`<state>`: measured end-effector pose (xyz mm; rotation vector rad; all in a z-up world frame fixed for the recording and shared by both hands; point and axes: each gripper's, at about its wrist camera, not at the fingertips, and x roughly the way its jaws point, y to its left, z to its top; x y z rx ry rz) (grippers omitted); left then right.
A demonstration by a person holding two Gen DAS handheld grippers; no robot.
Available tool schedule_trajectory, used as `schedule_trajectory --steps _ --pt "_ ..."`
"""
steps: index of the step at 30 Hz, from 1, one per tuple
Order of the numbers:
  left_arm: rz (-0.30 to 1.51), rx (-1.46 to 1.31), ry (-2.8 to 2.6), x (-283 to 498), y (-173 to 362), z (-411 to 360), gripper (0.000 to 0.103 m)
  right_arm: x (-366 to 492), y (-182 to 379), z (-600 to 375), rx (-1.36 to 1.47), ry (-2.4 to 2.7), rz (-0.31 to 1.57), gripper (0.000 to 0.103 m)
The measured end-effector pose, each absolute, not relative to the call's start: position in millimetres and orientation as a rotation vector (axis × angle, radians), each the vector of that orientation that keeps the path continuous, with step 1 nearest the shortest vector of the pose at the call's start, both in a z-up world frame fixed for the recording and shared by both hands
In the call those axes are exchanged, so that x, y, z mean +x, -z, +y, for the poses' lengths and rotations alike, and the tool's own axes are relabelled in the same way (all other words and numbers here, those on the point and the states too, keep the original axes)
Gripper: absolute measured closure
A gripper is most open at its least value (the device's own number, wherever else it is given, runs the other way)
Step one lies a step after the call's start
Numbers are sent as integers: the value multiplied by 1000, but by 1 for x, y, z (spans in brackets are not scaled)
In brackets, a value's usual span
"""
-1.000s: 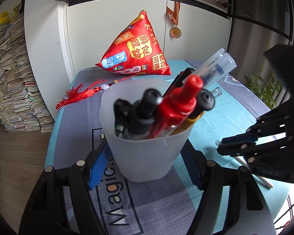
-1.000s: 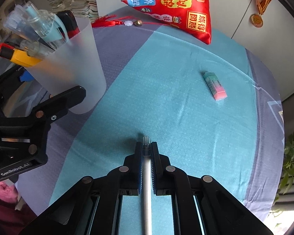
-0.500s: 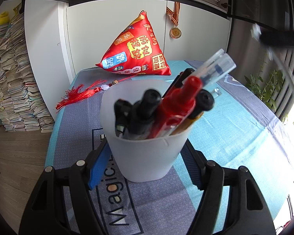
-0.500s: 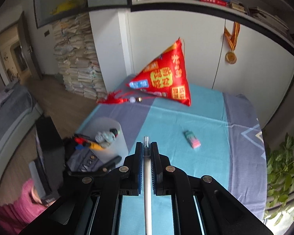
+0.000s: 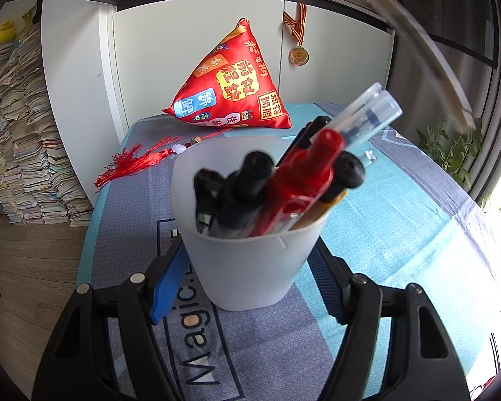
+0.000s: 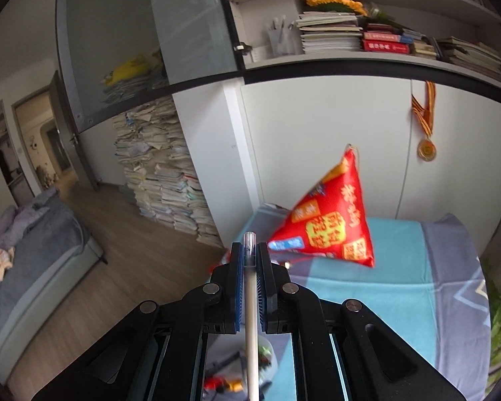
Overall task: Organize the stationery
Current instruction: 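Lift the white pen with the right gripper and drop it into the cup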
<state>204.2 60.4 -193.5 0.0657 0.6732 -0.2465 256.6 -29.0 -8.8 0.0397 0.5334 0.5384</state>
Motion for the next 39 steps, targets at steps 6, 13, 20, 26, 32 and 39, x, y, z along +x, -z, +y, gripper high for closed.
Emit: schedule_trajectory --steps 6,13,20,26,32,39 --pt "680 68 245 206 195 60 33 269 13 -5 52 -582 497 95" --pt "683 68 246 207 196 61 33 279 24 3 88 -609 485 95" --pt "687 66 246 207 198 61 33 276 38 -12 104 -589 499 95" --pt "691 63 245 206 198 60 33 267 50 -30 127 -573 514 95" --pt "692 63 245 206 198 60 33 251 57 -49 145 -577 532 95" --pt "695 63 244 206 198 60 33 224 65 -56 90 -591 552 95"
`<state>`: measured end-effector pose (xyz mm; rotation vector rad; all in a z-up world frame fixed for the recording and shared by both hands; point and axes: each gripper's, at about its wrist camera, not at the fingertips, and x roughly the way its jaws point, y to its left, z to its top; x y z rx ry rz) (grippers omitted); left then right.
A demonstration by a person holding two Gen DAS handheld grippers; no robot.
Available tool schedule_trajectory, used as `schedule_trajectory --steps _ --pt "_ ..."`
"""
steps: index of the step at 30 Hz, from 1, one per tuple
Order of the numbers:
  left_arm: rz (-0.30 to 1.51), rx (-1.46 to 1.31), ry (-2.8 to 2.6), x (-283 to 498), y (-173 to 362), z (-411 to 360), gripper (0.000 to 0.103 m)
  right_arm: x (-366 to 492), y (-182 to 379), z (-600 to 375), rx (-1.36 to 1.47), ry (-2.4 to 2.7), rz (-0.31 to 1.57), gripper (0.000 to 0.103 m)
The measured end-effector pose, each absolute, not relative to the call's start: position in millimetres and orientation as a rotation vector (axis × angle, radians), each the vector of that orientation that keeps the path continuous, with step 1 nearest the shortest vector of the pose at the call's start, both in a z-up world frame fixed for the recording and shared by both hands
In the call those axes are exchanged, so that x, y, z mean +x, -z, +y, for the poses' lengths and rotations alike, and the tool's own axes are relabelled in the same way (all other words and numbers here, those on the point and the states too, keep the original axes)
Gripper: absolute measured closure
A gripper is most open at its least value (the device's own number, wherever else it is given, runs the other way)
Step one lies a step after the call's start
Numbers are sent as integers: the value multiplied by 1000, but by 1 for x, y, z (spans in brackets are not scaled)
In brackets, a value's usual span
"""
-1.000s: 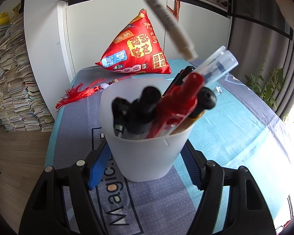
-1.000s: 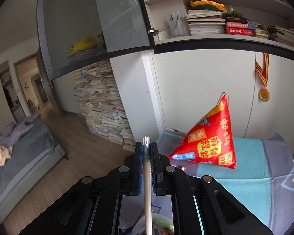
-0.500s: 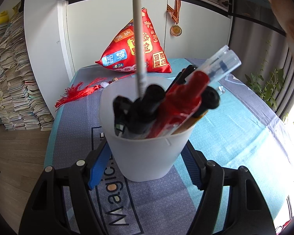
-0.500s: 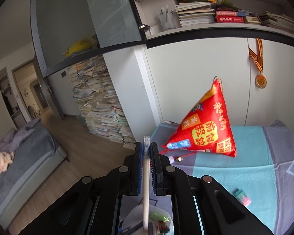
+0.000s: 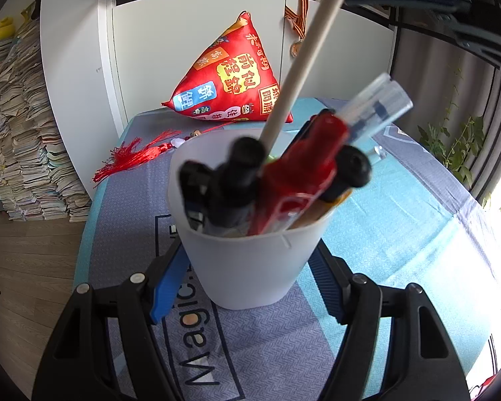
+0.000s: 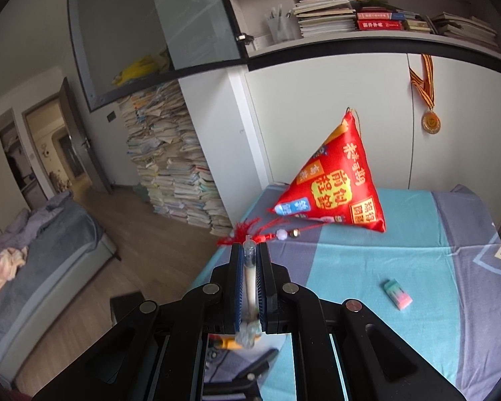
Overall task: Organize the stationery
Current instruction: 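Lift the white pen with the right gripper and drop it into the cup, then grasp the pink-and-green eraser with the right gripper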
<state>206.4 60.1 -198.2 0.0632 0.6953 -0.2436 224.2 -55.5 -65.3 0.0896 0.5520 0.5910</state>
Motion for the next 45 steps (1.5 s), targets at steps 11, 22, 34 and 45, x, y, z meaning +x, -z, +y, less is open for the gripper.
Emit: schedule_trajectory --steps 11,22,34,45 --pt "699 60 243 207 199 61 33 225 80 -58 67 -600 616 95" --pt "694 66 244 205 199 60 33 223 76 -132 214 -527 584 58" --pt "692 67 245 205 199 61 33 276 142 -146 -31 -324 814 58" --pt "693 73 245 205 199 61 33 319 192 -153 -172 -301 851 58"
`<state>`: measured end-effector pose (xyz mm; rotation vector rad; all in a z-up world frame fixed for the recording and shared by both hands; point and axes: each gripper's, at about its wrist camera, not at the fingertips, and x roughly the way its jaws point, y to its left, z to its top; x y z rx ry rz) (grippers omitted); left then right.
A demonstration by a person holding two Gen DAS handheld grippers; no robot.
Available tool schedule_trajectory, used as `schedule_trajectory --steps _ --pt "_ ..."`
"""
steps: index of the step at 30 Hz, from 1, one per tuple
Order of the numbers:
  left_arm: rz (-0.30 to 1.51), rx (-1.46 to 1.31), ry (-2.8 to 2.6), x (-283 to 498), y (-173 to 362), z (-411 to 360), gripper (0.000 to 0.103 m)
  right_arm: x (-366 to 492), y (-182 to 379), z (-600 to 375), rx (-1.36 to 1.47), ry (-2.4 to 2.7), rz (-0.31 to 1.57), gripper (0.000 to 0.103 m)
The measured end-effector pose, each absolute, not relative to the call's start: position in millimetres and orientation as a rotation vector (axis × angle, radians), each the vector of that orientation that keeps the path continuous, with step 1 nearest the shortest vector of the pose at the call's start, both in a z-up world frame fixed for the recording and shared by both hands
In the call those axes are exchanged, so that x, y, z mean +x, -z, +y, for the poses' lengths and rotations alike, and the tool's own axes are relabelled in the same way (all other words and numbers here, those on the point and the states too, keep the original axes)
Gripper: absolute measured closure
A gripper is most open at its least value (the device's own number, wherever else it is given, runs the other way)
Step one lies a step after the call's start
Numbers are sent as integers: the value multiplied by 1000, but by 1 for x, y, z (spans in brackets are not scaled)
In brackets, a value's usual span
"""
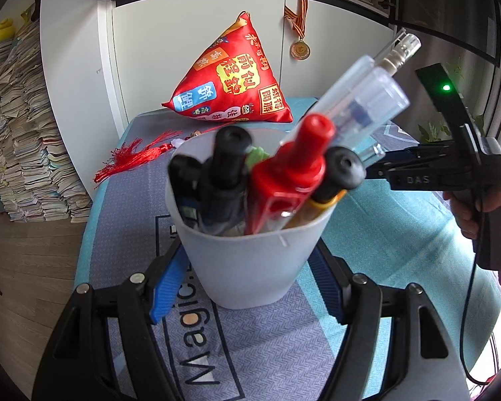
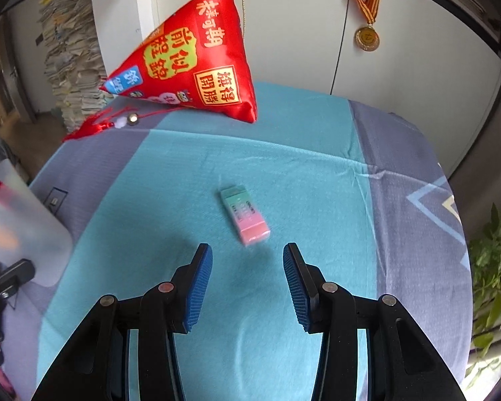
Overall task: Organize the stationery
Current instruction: 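Grasp the pink-and-green eraser with the right gripper, then carry the eraser with the right gripper and drop it into the cup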
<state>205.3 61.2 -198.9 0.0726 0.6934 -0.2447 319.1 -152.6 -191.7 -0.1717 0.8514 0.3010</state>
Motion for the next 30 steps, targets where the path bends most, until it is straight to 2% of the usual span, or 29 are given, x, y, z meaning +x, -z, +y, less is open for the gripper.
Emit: schedule_trajectory --steps 5,7,8,15,30 --pt "697 79 248 205 199 61 30 336 201 -151 -154 -320 867 59" --pt "700 84 250 205 199 60 29 336 200 -147 -173 -321 840 67" --pt "700 85 250 205 199 60 29 337 200 -145 -172 -327 839 81" --pt "700 83 252 204 199 61 29 319 197 -139 -193 -315 820 81" --pt "642 72 218 199 192 63 28 216 136 -132 -183 -435 683 81"
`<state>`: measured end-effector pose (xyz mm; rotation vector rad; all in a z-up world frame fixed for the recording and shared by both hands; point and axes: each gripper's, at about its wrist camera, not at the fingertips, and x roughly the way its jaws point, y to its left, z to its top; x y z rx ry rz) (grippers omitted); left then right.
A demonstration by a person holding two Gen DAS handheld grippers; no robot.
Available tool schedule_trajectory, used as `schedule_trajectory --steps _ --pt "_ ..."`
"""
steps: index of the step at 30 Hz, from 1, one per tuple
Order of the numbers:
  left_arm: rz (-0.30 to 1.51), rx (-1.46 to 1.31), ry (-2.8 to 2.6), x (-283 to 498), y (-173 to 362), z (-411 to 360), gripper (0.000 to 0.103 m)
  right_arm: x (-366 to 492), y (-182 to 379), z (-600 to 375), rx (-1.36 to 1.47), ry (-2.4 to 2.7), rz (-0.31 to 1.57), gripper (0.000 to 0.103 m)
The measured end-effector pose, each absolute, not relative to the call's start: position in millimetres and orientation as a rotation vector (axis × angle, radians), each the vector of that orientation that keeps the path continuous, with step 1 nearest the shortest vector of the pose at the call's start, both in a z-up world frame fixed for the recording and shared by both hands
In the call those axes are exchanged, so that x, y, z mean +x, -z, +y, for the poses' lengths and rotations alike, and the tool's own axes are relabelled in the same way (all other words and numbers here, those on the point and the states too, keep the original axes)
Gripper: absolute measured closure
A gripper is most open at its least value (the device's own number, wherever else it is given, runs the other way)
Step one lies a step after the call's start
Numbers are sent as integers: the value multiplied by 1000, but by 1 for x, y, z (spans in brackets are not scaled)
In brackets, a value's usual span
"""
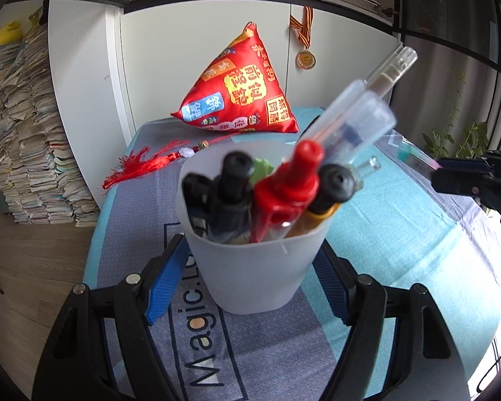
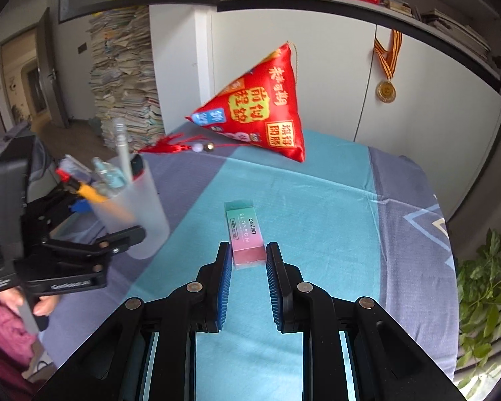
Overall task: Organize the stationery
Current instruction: 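Carry the eraser with the right gripper and drop it into the cup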
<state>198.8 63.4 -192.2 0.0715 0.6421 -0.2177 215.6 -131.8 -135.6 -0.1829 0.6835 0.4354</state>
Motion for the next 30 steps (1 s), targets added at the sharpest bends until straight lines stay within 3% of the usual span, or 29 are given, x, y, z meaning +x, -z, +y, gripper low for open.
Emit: schedule_trajectory --steps 4,16,22,30 --pt "618 67 236 196 190 64 35 203 133 -131 -181 -436 679 81" --pt "619 59 238 198 189 64 35 183 91 -125 -148 -480 603 81" --pt "619 58 239 198 189 64 35 176 56 -85 -264 -578 532 82" --pt "619 59 239 198 189 64 35 192 62 -37 -376 -682 574 82"
